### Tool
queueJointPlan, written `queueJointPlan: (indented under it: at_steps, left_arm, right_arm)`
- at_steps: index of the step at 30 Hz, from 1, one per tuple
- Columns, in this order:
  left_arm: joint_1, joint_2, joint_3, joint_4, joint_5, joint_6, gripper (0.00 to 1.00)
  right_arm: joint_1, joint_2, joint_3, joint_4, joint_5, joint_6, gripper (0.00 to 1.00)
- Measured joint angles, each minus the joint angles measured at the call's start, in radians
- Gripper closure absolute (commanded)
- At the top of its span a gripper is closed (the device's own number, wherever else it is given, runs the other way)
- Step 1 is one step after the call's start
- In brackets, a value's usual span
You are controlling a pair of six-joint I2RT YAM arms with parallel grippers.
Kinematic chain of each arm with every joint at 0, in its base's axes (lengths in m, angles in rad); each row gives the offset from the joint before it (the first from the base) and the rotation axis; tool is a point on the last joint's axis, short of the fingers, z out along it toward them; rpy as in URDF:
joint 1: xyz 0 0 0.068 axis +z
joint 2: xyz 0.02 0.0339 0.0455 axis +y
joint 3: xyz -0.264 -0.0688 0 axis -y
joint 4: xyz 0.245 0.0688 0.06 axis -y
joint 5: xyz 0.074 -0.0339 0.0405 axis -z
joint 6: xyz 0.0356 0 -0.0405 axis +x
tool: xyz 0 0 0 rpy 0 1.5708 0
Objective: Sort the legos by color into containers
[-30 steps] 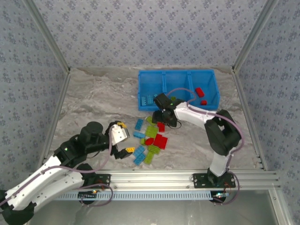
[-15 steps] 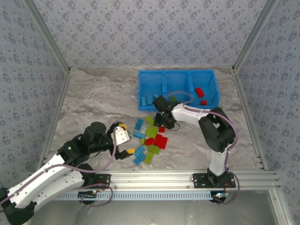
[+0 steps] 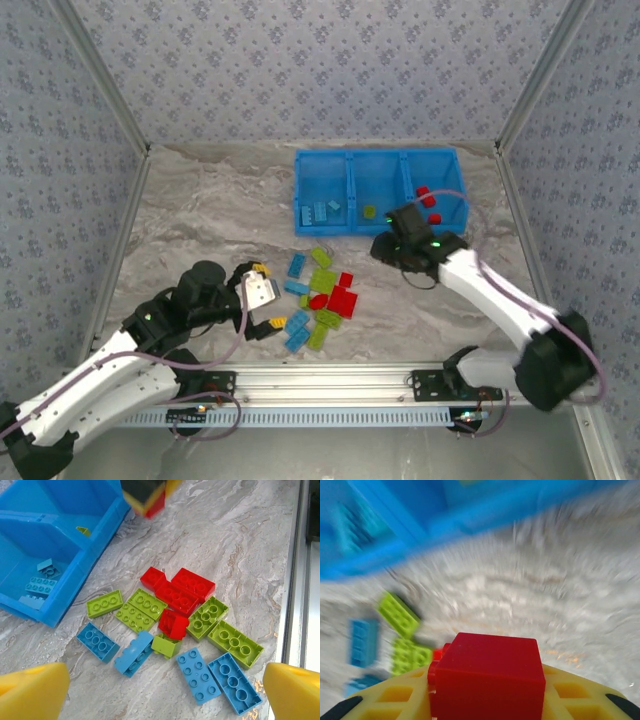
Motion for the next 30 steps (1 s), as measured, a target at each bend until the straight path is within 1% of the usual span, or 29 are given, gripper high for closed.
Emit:
queueJointPlan:
  at_steps: [2, 3, 5, 6, 8, 10, 12, 13, 15, 17, 19, 22, 25, 28, 30]
  left_arm:
    - [0.014, -0.019, -0.003, 0.001, 0.0, 0.007, 0.01]
    - [0.022, -0.031, -0.005, 0.002, 0.0, 0.01, 0.01]
    - [0.04, -0.057, -0.012, 0.02, 0.0, 0.01, 0.01]
    - [0.05, -0.067, -0.017, 0.032, 0.0, 0.01, 0.01]
    - [0.063, -0.089, -0.021, 0.044, -0.005, 0.01, 0.01]
    - [0.067, -0.092, -0.021, 0.05, -0.019, 0.009, 0.01]
    - [0.067, -0.09, -0.023, 0.051, -0.034, 0.008, 0.01]
    - [0.069, -0.089, -0.024, 0.051, -0.043, 0.005, 0.01]
    - [0.074, -0.089, -0.028, 0.052, -0.056, 0.001, 0.01]
    - [0.079, -0.089, -0.034, 0.052, -0.067, -0.002, 0.01]
    - [0.084, -0.088, -0.04, 0.052, -0.075, -0.006, 0.01]
    - [0.088, -0.077, -0.046, 0.052, -0.08, -0.015, 0.01]
    - [0.1, -0.035, -0.047, 0.053, -0.084, -0.046, 0.01]
    - [0.117, 0.037, -0.034, 0.054, -0.103, -0.125, 0.01]
    - [0.121, 0.102, -0.002, 0.055, -0.149, -0.219, 0.01]
  right_arm:
    - [-0.088, -0.103, 0.003, -0.007, 0.01, -0.028, 0.66]
    - [-0.141, -0.126, 0.01, -0.012, 0.01, -0.048, 0.66]
    - [-0.279, -0.12, 0.045, -0.024, -0.004, -0.102, 0.67]
    - [-0.346, -0.084, 0.076, -0.03, -0.014, -0.131, 0.66]
    - [-0.441, 0.027, 0.156, -0.035, -0.046, -0.179, 0.65]
    - [-0.495, 0.182, 0.256, -0.032, -0.078, -0.216, 0.62]
    - [-0.518, 0.352, 0.344, -0.017, -0.108, -0.241, 0.57]
    - [-0.521, 0.407, 0.369, -0.015, -0.117, -0.248, 0.56]
    - [-0.523, 0.527, 0.423, -0.025, -0.137, -0.255, 0.51]
    - [-0.522, 0.615, 0.475, -0.043, -0.149, -0.259, 0.46]
    - [-0.522, 0.663, 0.511, -0.057, -0.158, -0.259, 0.43]
    - [-0.523, 0.662, 0.534, -0.077, -0.164, -0.259, 0.4]
    - [-0.523, 0.611, 0.533, -0.091, -0.165, -0.261, 0.38]
    - [-0.523, 0.501, 0.499, -0.097, -0.183, -0.257, 0.34]
    - [-0.521, 0.382, 0.448, -0.101, -0.214, -0.252, 0.31]
